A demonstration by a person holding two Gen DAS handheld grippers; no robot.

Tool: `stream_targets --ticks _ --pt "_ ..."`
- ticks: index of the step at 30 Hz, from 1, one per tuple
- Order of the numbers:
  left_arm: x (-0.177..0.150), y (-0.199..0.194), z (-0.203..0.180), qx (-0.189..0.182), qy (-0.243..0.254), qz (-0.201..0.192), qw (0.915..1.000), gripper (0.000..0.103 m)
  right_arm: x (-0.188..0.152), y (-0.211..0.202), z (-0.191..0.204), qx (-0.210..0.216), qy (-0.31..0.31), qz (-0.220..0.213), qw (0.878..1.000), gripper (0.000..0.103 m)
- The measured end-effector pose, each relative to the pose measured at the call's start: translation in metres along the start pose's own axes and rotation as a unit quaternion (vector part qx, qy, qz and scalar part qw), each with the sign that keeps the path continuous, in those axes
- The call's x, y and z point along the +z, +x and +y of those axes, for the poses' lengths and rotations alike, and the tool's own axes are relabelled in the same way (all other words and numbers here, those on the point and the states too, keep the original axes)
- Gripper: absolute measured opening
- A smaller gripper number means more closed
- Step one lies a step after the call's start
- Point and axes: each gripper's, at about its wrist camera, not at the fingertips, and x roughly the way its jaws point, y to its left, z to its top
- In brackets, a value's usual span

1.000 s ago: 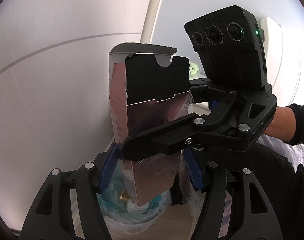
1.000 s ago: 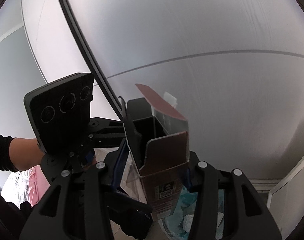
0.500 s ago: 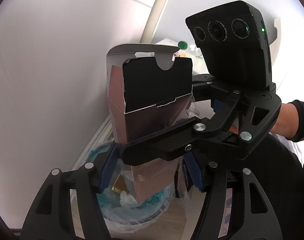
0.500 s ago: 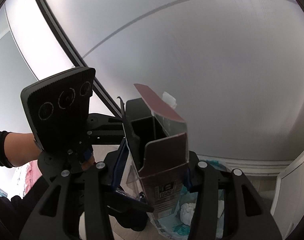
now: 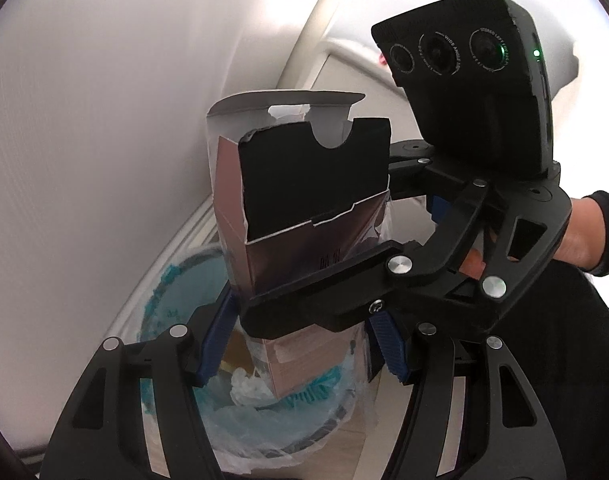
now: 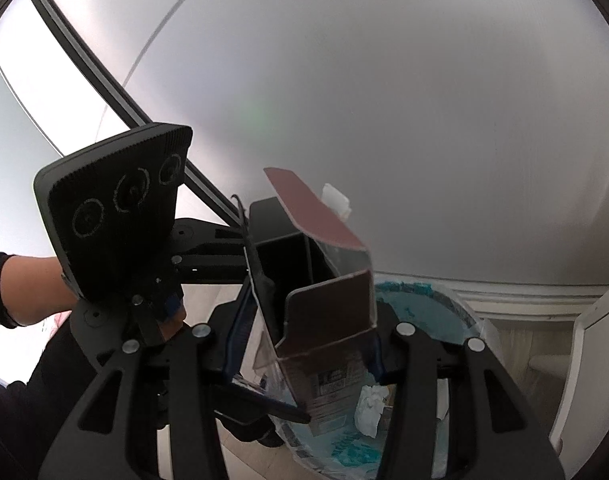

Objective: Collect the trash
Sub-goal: 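Lift the pink box with both grippers and carry it over the wastebasket, then open both grippers to drop the pink box into the wastebasket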

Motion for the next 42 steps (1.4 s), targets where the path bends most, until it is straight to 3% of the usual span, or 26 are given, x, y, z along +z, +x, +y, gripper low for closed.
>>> stream_targets --ticks 10,16,17,18,19,20,21,29,34,42 --pt "-0.009 0.029 0.015 -0.013 -0.026 0.028 0.9992 0.061 -0.01 0.069 -0.002 -0.002 0.014 0.047 0.999 0.045" --pt "-0.003 0.037 0.027 -0.027 -0.041 0.036 0.9981 0.061 -0.008 0.085 -0.005 -0.018 0.021 0.055 0.998 0.045" --pt "0.0 0.039 0.027 -0.026 -0.041 0.038 0.9981 0.069 -0.007 0.08 -0.008 -0.024 0.023 0.054 0.998 0.046" --pt "0.002 0.038 0.028 -0.022 -0.04 0.039 0.9982 0.082 -0.005 0.08 -0.007 -0.029 0.026 0.053 0.998 0.057" --pt "0.003 0.037 0.029 -0.017 -0.039 0.038 0.9983 0.086 -0.003 0.08 -0.007 -0.04 0.03 0.047 0.998 0.067" --pt "0.004 0.037 0.029 -0.011 -0.037 0.039 0.9985 0.09 -0.002 0.081 0.002 -0.044 0.031 0.044 0.998 0.085" --pt "0.005 0.035 0.03 -0.006 -0.036 0.04 0.9985 0.094 -0.001 0.08 0.002 -0.05 0.033 0.04 0.997 0.092" --pt "0.008 0.009 0.02 0.031 -0.032 0.018 0.9988 0.097 0.018 0.031 0.01 -0.088 0.048 -0.012 0.995 0.096" --pt "0.019 -0.019 0.005 0.038 -0.028 -0.011 0.9988 0.097 -0.001 -0.02 0.012 -0.101 0.054 -0.056 0.992 0.096" --pt "0.046 -0.038 -0.036 0.052 -0.006 -0.06 0.9968 0.097 -0.017 -0.111 0.038 -0.157 0.066 -0.12 0.978 0.096"
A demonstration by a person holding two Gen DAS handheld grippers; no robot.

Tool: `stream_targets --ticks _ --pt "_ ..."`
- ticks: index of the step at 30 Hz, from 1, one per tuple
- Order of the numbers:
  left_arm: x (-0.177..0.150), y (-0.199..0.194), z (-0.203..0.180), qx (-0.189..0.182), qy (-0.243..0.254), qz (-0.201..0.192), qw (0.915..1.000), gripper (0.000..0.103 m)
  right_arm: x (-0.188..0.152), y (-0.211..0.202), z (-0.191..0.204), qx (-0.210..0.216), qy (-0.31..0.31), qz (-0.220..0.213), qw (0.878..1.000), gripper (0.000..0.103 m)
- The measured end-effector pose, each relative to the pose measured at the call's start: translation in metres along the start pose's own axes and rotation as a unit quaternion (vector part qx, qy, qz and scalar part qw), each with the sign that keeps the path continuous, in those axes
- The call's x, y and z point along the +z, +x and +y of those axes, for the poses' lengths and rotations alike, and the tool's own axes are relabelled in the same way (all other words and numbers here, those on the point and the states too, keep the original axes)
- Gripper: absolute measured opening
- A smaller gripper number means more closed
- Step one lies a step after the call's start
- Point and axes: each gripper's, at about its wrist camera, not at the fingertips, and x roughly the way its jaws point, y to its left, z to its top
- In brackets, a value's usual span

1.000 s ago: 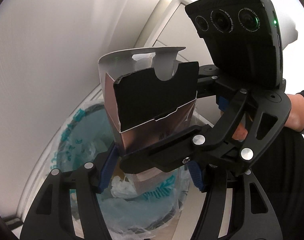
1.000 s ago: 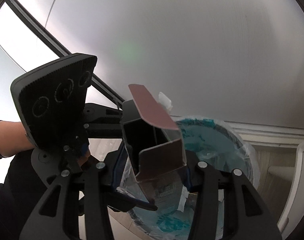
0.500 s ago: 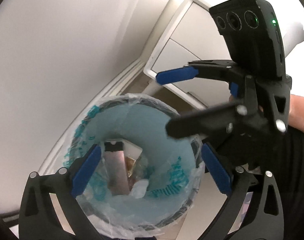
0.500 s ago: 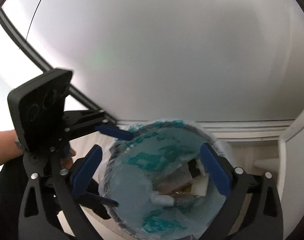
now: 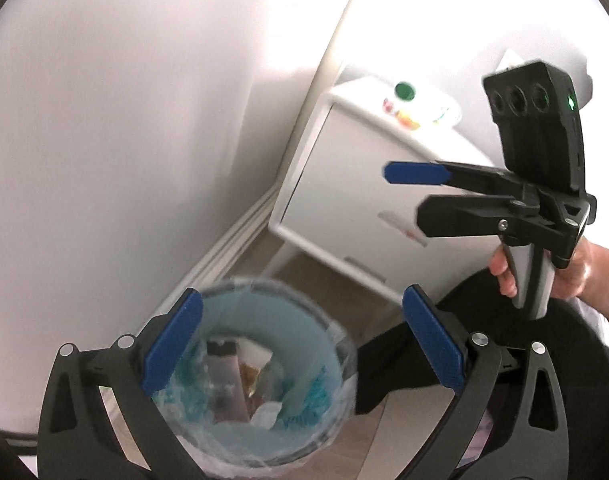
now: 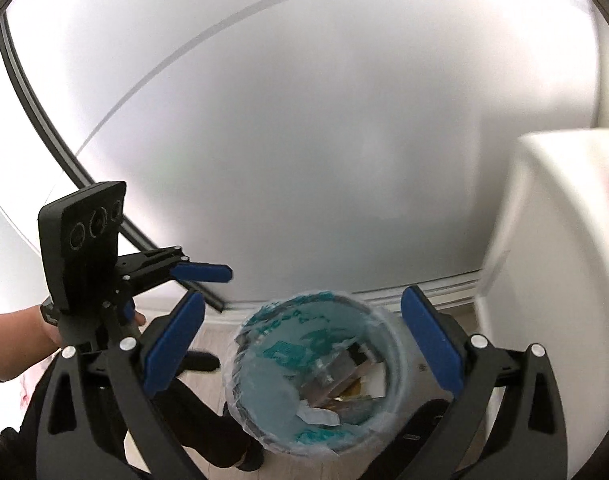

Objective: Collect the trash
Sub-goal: 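Open both grippers to drop the pink box into the wastebasket, then move both tools to the clear green-labelled bottle on the nightstand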

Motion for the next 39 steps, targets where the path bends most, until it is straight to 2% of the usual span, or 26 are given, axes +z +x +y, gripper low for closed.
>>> stream_targets --ticks 5,12,16,22,29,36,39 --pt "0.021 -0.012 -0.03 0.001 0.032 -0.018 0.9993 0.097 -0.003 -0.059 -0.01 -0.042 0.006 -0.031 0.999 0.096" --pt "0.048 -0.014 -0.068 -0.011 0.078 -0.019 0.9968 0.097 -0.019 -0.126 -0.035 -0.087 0.024 -0.064 0.994 0.096" --pt "0.062 -0.008 -0.087 -0.011 0.102 -0.008 0.9946 0.097 -0.021 -0.161 -0.05 -0.11 0.037 -0.076 0.99 0.096" --pt "0.095 0.003 -0.116 -0.004 0.158 0.01 0.9873 0.097 -0.015 -0.213 -0.078 -0.161 0.015 -0.077 0.984 0.096" --pt "0.145 0.029 -0.159 -0.019 0.212 0.042 0.9761 0.097 0.003 -0.246 -0.117 -0.2 -0.038 -0.039 0.978 0.096" --pt "0.189 0.06 -0.193 -0.022 0.261 0.052 0.9636 0.097 0.029 -0.25 -0.145 -0.208 -0.095 0.012 0.973 0.096" --pt "0.206 0.079 -0.2 -0.026 0.277 0.064 0.9585 0.097 0.038 -0.242 -0.161 -0.193 -0.11 0.05 0.974 0.096"
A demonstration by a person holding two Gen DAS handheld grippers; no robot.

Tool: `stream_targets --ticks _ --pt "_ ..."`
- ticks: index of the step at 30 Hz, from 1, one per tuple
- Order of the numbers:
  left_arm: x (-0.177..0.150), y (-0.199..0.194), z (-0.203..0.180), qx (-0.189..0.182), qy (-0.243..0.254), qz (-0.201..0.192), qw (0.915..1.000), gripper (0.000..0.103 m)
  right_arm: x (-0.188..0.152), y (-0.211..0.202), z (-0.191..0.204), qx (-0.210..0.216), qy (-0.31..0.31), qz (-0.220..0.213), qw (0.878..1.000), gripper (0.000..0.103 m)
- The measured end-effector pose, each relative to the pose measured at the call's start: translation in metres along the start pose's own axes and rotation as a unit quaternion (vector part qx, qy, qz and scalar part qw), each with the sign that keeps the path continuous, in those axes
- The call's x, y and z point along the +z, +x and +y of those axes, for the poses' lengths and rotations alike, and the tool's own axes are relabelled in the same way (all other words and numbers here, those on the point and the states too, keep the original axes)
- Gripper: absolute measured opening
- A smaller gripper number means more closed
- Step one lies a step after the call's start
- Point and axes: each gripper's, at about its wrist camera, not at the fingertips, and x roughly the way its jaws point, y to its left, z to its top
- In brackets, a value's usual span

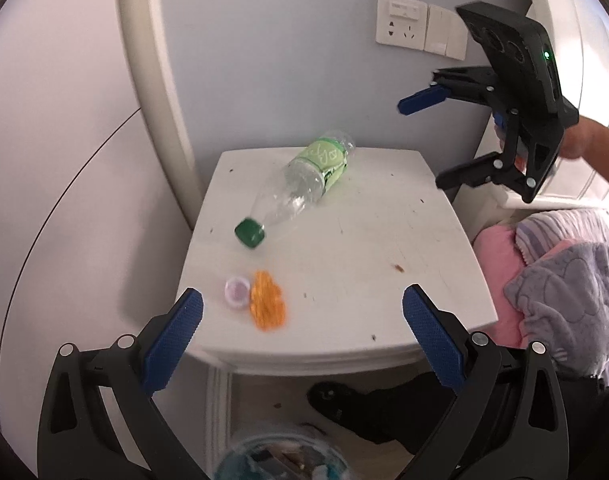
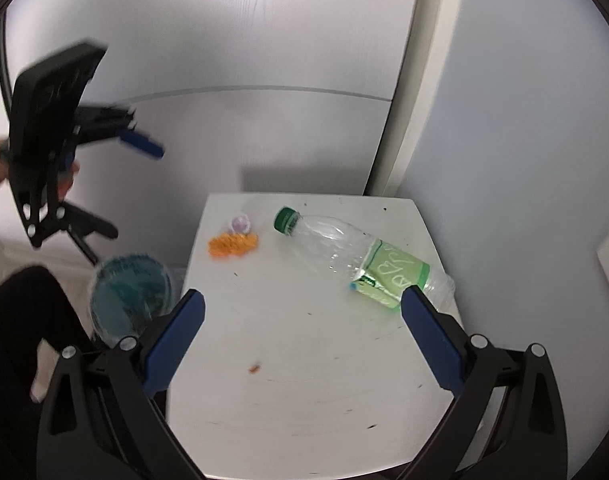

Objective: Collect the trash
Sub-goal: 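Move both tools to the clear green-labelled bottle on the nightstand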

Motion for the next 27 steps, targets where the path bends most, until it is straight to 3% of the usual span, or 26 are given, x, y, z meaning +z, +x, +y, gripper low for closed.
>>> stream_targets --ticks 11,15,20,27 --pt "0.056 0.075 0.004 -0.001 0.117 0.082 0.9898 0.097 0.02 0.058 -0.042 0.009 -0.097 0.085 0.992 0.096" --pt "0.07 0.104 0.01 -0.016 0.139 0.104 0.9848 0.097 0.023 0.079 -0.059 0.022 -0.108 0.114 0.987 0.096" --pt "0.078 0.134 0.015 -0.038 0.132 0.112 0.9843 0.097 0.018 0.104 -0.066 0.028 -0.133 0.145 0.98 0.096" --pt "0.084 0.163 0.015 -0.059 0.172 0.135 0.9739 0.097 0.02 0.123 -0.071 0.023 -0.18 0.164 0.97 0.096"
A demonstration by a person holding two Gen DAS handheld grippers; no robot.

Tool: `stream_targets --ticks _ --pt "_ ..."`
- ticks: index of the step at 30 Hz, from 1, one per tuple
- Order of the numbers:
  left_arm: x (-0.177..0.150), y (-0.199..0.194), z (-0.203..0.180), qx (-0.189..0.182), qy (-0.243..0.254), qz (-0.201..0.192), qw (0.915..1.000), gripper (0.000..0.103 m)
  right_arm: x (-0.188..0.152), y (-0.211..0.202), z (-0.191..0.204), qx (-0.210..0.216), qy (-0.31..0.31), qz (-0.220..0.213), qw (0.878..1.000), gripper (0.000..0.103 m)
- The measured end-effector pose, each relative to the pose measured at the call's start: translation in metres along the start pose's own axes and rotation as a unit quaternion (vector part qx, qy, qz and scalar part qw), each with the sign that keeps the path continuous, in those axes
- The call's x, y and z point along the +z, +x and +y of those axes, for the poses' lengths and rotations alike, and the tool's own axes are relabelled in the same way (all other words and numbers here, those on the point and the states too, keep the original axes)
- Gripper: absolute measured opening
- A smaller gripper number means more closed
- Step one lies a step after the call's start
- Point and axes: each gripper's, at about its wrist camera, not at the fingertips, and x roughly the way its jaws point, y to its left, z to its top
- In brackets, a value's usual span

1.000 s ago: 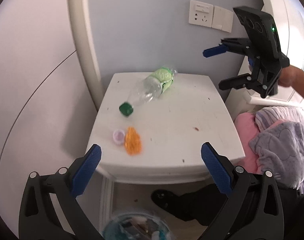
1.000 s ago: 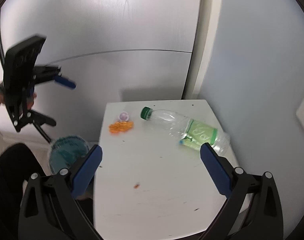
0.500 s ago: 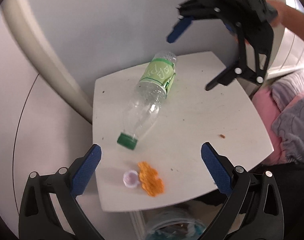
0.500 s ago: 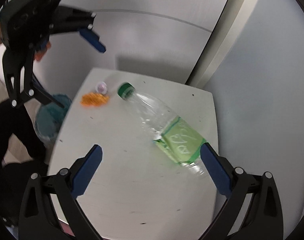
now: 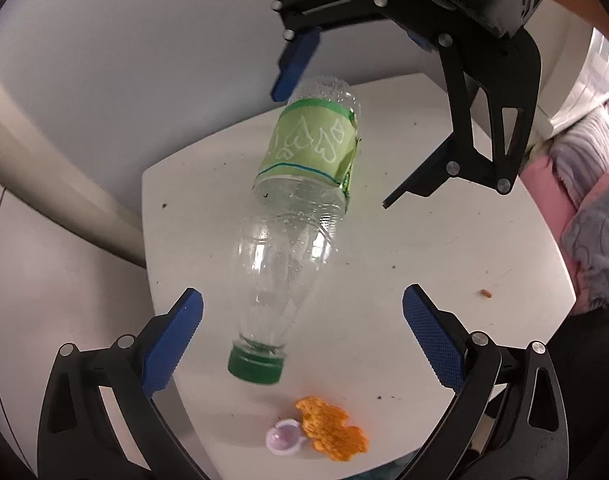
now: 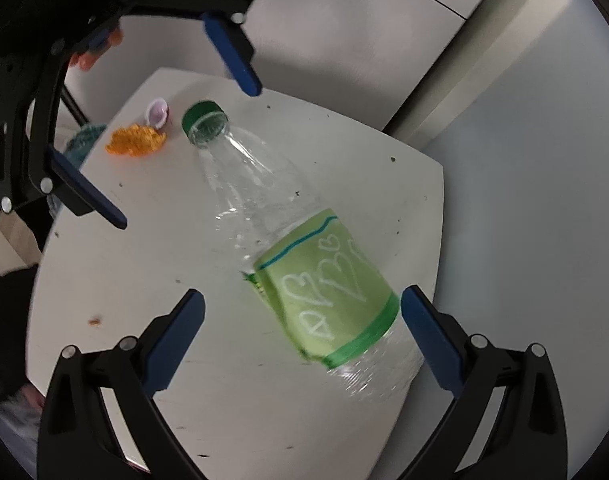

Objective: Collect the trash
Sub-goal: 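Move both tools to the clear green-labelled bottle on the nightstand, then close the left gripper on the bottle neck while the right gripper closes on its label, then lift the bottle with both grippers and carry it over the wastebasket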

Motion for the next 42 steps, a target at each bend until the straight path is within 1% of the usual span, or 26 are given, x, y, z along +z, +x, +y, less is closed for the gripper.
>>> stream_targets --ticks 5,8,10,11,13,14,15,16,17,18,19,21,25,28,32,35,42 --pt "0.003 0.014 0.009 -0.019 0.001 0.001 0.9998 0.097 0.0 0.007 -0.005 0.021 -0.011 0.011 1.0 0.096" --pt "0.005 0.019 0.013 -0.027 0.006 -0.005 0.9996 0.096 0.002 0.014 -0.008 0.028 -0.012 0.017 0.999 0.096" --pt "0.005 0.022 0.017 -0.031 0.004 -0.01 0.9994 0.093 0.003 0.017 -0.01 0.028 -0.011 0.017 0.999 0.095" --pt "0.006 0.023 0.018 -0.035 0.004 -0.009 0.9994 0.089 0.003 0.017 -0.012 0.028 -0.01 0.016 0.999 0.094" --pt "0.005 0.026 0.018 -0.038 0.005 -0.006 0.9993 0.085 0.003 0.018 -0.012 0.025 -0.013 0.018 0.999 0.082" --pt "0.006 0.028 0.019 -0.041 0.008 -0.005 0.9991 0.081 0.003 0.019 -0.013 0.025 -0.016 0.021 0.999 0.076" --pt "0.007 0.029 0.019 -0.042 0.011 -0.005 0.9991 0.078 0.004 0.02 -0.013 0.027 -0.018 0.023 0.999 0.074" --pt "0.007 0.031 0.02 -0.042 0.011 -0.004 0.999 0.076 0.006 0.021 -0.014 0.029 -0.019 0.024 0.999 0.074" --pt "0.008 0.031 0.021 -0.042 0.011 -0.005 0.999 0.073 0.006 0.02 -0.015 0.031 -0.019 0.026 0.999 0.074" --pt "0.008 0.032 0.023 -0.042 0.011 -0.007 0.999 0.067 0.007 0.02 -0.015 0.035 -0.019 0.029 0.999 0.073" --pt "0.008 0.031 0.024 -0.042 0.009 -0.008 0.9991 0.063 0.009 0.021 -0.017 0.037 -0.021 0.03 0.999 0.073" --pt "0.009 0.032 0.028 -0.043 0.013 -0.01 0.999 0.063 0.012 0.02 -0.019 0.038 -0.019 0.033 0.999 0.072" --pt "0.01 0.028 0.025 -0.033 0.02 -0.012 0.9992 0.063 0.015 0.018 -0.021 0.03 -0.022 0.033 0.999 0.071" --pt "0.009 0.019 0.019 -0.028 0.02 -0.016 0.9993 0.063 0.014 0.007 -0.016 0.023 -0.017 0.03 0.999 0.071" --pt "0.013 0.003 0.01 -0.019 0.024 -0.025 0.9992 0.063 0.017 -0.015 -0.007 0.016 -0.017 0.022 0.999 0.071" --pt "0.008 -0.013 0.009 -0.013 0.025 -0.03 0.9991 0.063 0.022 -0.032 0.003 0.008 -0.024 0.016 1.0 0.071" --pt "-0.011 -0.06 -0.011 0.011 0.022 -0.044 0.9987 0.063 0.04 -0.069 0.03 -0.005 -0.048 -0.002 0.999 0.071"
